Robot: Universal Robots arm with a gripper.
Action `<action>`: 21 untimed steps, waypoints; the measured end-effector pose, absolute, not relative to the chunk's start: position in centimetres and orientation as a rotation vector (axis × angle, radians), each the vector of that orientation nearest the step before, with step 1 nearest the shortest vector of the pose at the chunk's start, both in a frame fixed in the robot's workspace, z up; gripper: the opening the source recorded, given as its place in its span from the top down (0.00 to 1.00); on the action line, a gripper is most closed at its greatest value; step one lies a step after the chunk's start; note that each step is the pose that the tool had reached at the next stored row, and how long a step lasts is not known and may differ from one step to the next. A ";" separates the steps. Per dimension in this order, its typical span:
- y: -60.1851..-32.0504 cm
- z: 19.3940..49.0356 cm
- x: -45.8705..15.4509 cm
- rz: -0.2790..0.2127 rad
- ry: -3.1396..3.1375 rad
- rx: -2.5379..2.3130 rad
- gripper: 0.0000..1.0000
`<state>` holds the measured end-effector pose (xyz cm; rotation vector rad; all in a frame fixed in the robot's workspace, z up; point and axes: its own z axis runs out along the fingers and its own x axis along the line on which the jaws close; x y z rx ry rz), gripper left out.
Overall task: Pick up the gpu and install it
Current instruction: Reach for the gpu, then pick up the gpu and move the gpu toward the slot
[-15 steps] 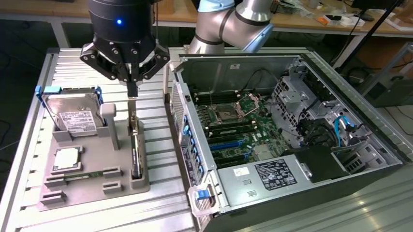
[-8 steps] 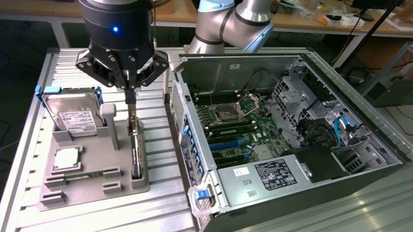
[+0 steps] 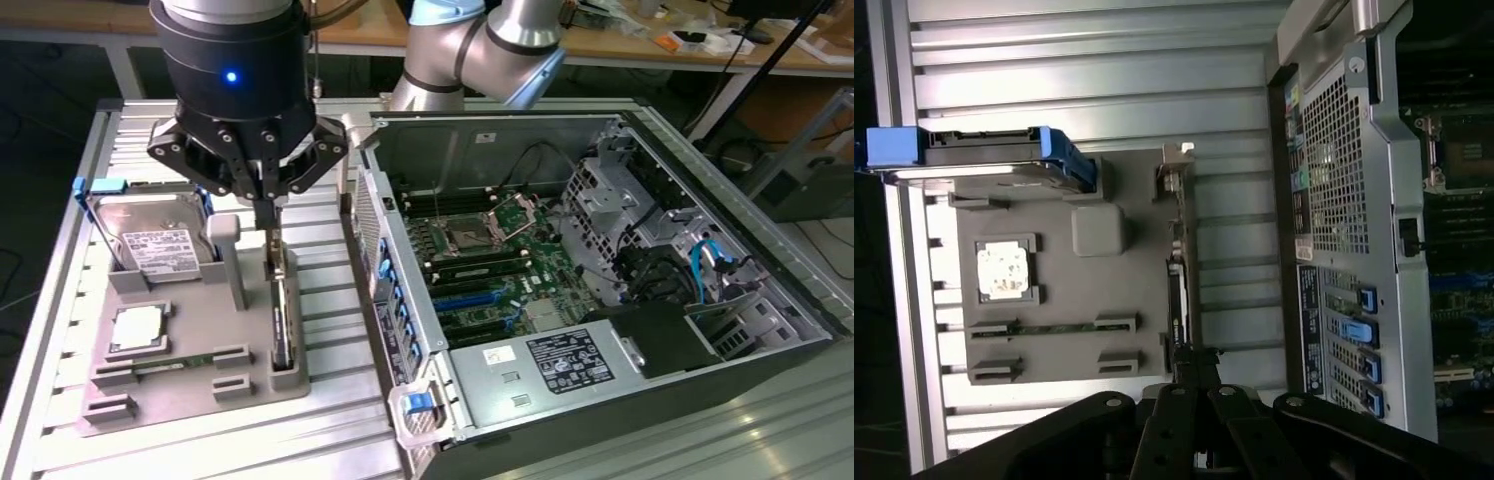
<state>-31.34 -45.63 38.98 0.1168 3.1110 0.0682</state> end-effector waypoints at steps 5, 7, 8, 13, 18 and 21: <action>-46.2 39.0 -31.7 0.068 3.111 0.117 0.89; -46.2 39.0 -31.8 0.068 3.111 0.117 0.89; -46.3 39.0 -31.9 0.068 3.111 0.117 0.89; -46.4 39.0 -32.0 0.068 3.111 0.117 0.89; -46.4 39.0 -32.0 0.068 3.111 0.117 0.89; -46.4 39.0 -32.0 0.068 3.111 0.117 0.89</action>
